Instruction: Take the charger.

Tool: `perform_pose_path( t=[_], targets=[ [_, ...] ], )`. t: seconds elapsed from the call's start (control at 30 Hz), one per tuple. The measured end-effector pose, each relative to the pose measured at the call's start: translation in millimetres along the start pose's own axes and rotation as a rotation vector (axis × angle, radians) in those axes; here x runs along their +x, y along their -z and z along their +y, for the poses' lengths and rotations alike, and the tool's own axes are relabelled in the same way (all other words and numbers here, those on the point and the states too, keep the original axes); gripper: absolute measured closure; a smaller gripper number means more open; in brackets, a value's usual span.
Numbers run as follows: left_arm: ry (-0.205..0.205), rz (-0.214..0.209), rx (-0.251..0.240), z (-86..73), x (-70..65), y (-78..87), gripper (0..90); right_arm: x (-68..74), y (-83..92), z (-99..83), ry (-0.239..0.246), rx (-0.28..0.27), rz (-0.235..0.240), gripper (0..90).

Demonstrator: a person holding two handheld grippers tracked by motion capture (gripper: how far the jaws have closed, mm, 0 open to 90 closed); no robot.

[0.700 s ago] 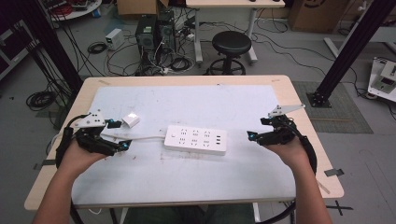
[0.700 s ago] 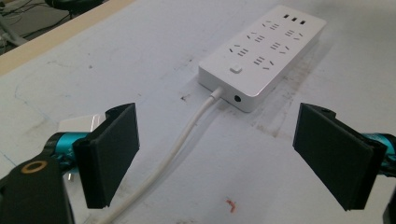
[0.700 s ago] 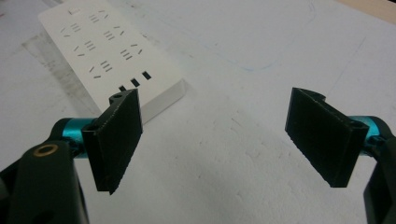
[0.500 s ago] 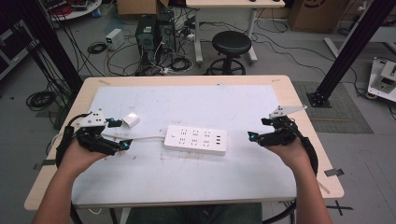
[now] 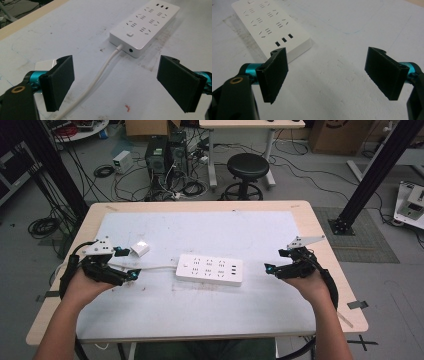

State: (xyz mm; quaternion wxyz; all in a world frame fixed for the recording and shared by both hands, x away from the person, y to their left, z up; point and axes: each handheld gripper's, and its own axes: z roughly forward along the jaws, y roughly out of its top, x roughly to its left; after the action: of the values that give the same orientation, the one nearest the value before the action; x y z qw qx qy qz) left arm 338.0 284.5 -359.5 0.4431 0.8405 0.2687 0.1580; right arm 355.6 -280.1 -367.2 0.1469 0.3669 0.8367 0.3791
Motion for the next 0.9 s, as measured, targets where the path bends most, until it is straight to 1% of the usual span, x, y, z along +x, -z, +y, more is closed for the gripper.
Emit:
perform_pose_path(
  t=[0.13, 0.2, 0.27, 0.3, 0.4, 0.43, 0.47, 0.5, 0.57, 0.6, 0.63, 0.67, 0.7, 0.77, 0.8, 0.9],
  targets=[
    [-0.006, 0.001, 0.007, 1.7, -0.8, 0.2, 14.4, 1.5, 1.6, -1.5, -0.004, -0.006, -0.004, 19.1],
    [-0.02, 0.0, 0.012, 3.6, -1.3, -0.9, 14.4, 2.4, 2.7, -3.3, -0.005, -0.003, -0.005, 19.1],
    [-0.013, 0.004, 0.016, 3.4, -1.2, -2.1, 14.4, 2.7, 3.1, -4.1, -0.005, -0.003, -0.01, 19.1],
    [-0.017, 0.009, 0.025, 3.4, -0.5, -2.4, 14.4, 3.5, 3.4, -4.2, -0.007, -0.005, -0.008, 19.1],
    [-0.017, 0.009, 0.025, 3.4, -0.5, -2.4, 14.4, 4.2, 3.7, -4.1, -0.002, -0.009, -0.005, 19.2],
    [-0.005, 0.016, 0.038, 3.8, 3.4, -7.6, 14.4, 5.5, 4.3, -4.2, -0.001, -0.007, -0.006, 19.1],
    [-0.005, 0.016, 0.038, 3.8, 3.4, -7.6, 14.4, 5.5, 4.3, -4.2, -0.001, -0.007, -0.006, 19.1],
    [-0.004, 0.026, 0.048, 4.2, 5.4, -9.2, 14.4, 5.5, 4.6, -4.2, -0.002, -0.006, -0.007, 19.1],
    [-0.004, 0.026, 0.048, 4.2, 5.4, -9.2, 14.4, 5.0, 4.8, -4.1, 0.002, -0.01, -0.006, 19.1],
    [0.025, 0.054, 0.05, 3.8, 13.7, -14.0, 14.4, 5.2, 5.5, -3.2, 0.002, -0.006, -0.009, 19.1],
    [0.031, 0.062, 0.056, 3.7, 16.1, -15.5, 14.4, 5.1, 5.4, -2.7, 0.003, -0.005, -0.01, 19.1],
    [0.031, 0.062, 0.056, 3.7, 16.1, -15.5, 14.4, 5.1, 5.4, -2.7, 0.003, -0.005, -0.01, 19.1],
    [0.04, 0.065, 0.055, 3.5, 18.3, -17.2, 14.4, 5.0, 5.2, -2.3, 0.005, -0.004, -0.008, 19.1],
    [0.04, 0.065, 0.055, 3.5, 18.3, -17.2, 14.4, 4.9, 4.9, -1.9, 0.006, -0.003, -0.009, 19.1],
    [0.071, 0.07, 0.056, 1.6, 30.3, -23.4, 14.4, 5.2, 3.7, -0.3, 0.002, -0.002, -0.009, 19.1],
    [0.094, 0.084, 0.07, -1.9, 39.5, -28.9, 14.4, 5.6, 1.4, 1.1, 0.004, 0.003, -0.009, 19.1]
  ],
)
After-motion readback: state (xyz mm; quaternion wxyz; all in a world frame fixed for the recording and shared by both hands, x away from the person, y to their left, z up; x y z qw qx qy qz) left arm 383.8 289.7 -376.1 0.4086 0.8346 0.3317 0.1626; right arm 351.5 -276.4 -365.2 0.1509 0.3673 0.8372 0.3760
